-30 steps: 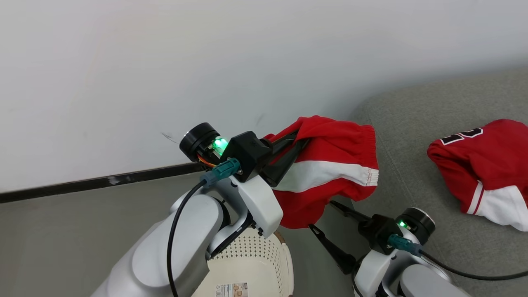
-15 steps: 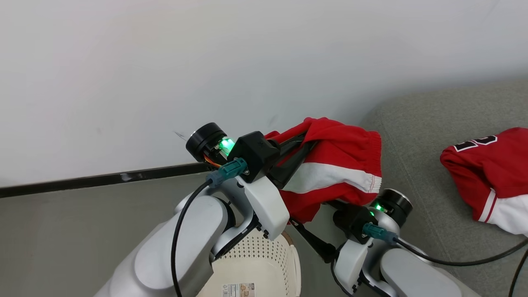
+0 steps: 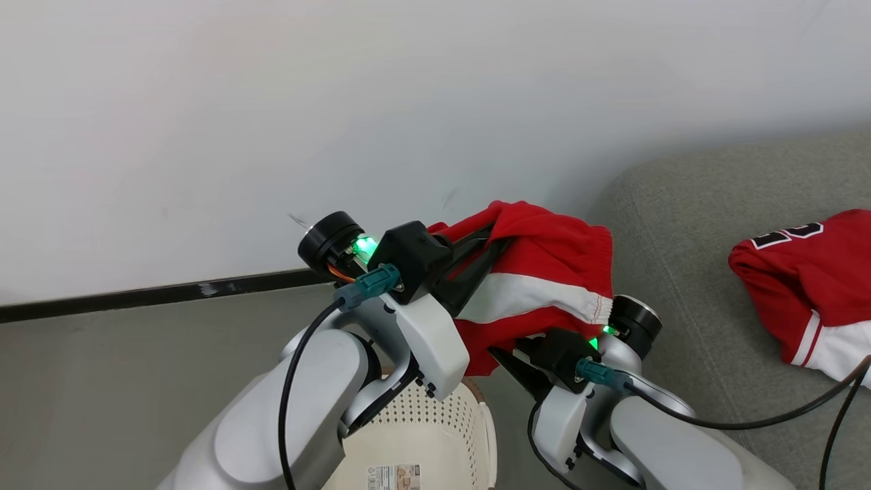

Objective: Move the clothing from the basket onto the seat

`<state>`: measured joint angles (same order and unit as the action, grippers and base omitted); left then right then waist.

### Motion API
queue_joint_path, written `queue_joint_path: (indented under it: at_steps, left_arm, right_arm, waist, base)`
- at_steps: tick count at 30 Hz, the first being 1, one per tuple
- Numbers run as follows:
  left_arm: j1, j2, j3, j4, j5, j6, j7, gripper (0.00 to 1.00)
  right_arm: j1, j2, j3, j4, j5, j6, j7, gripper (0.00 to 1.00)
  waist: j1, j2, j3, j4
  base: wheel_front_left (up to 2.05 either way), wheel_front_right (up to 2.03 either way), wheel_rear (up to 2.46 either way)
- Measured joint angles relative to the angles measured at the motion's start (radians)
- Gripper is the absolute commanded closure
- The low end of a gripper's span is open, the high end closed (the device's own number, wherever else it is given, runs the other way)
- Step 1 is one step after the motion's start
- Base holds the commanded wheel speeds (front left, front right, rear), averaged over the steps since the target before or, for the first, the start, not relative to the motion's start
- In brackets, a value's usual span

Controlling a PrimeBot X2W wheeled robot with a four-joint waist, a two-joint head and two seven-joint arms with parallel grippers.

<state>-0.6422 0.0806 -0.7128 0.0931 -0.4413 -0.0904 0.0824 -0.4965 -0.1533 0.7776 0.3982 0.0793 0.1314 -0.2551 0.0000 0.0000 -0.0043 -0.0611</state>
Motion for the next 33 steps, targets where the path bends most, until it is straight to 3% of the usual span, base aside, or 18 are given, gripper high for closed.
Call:
queue_joint_path:
  at_steps: [11, 15, 16, 17, 18, 33]
  left_arm:
    - [0.039, 0.019, 0.025, 0.038, -0.016, 0.019, 0.004, 1.00]
    - [0.048, 0.019, 0.031, 0.051, -0.023, 0.027, 0.004, 0.62]
    - [0.051, 0.019, 0.034, 0.054, -0.024, 0.027, 0.000, 0.36]
    - [0.057, 0.019, 0.036, 0.056, -0.024, 0.030, -0.005, 0.05]
    - [0.060, 0.019, 0.037, 0.059, -0.025, 0.034, -0.006, 0.00]
    - [0.099, 0.017, 0.041, 0.081, -0.034, 0.035, -0.059, 0.00]
  right_arm:
    - [0.018, -0.018, 0.018, -0.027, 0.035, 0.000, 0.000, 1.00]
    - [0.027, -0.027, 0.010, -0.050, 0.036, 0.000, 0.000, 1.00]
    - [0.027, -0.032, 0.002, -0.062, 0.036, 0.000, 0.000, 1.00]
    - [0.028, -0.035, -0.011, -0.071, 0.039, 0.000, 0.000, 1.00]
    - [0.029, -0.039, -0.026, -0.079, 0.042, 0.000, 0.000, 1.00]
    - [0.112, -0.096, -0.317, -0.203, 0.042, 0.000, 0.000, 1.00]
  waist:
    - [0.0000, 0.0000, 0.005, -0.026]
    - [0.0000, 0.0000, 0.005, -0.038]
    - [0.0000, 0.0000, 0.005, -0.042]
    - [0.0000, 0.0000, 0.005, -0.046]
    - [0.0000, 0.0000, 0.006, -0.051]
    - [0.0000, 0.0000, 0.002, -0.138]
  base:
    - [0.00, 0.00, 0.00]
    - [0.00, 0.00, 0.00]
    - [0.00, 0.00, 0.00]
    - [0.00, 0.00, 0.00]
    - [0.00, 0.00, 0.00]
    - [0.00, 0.00, 0.00]
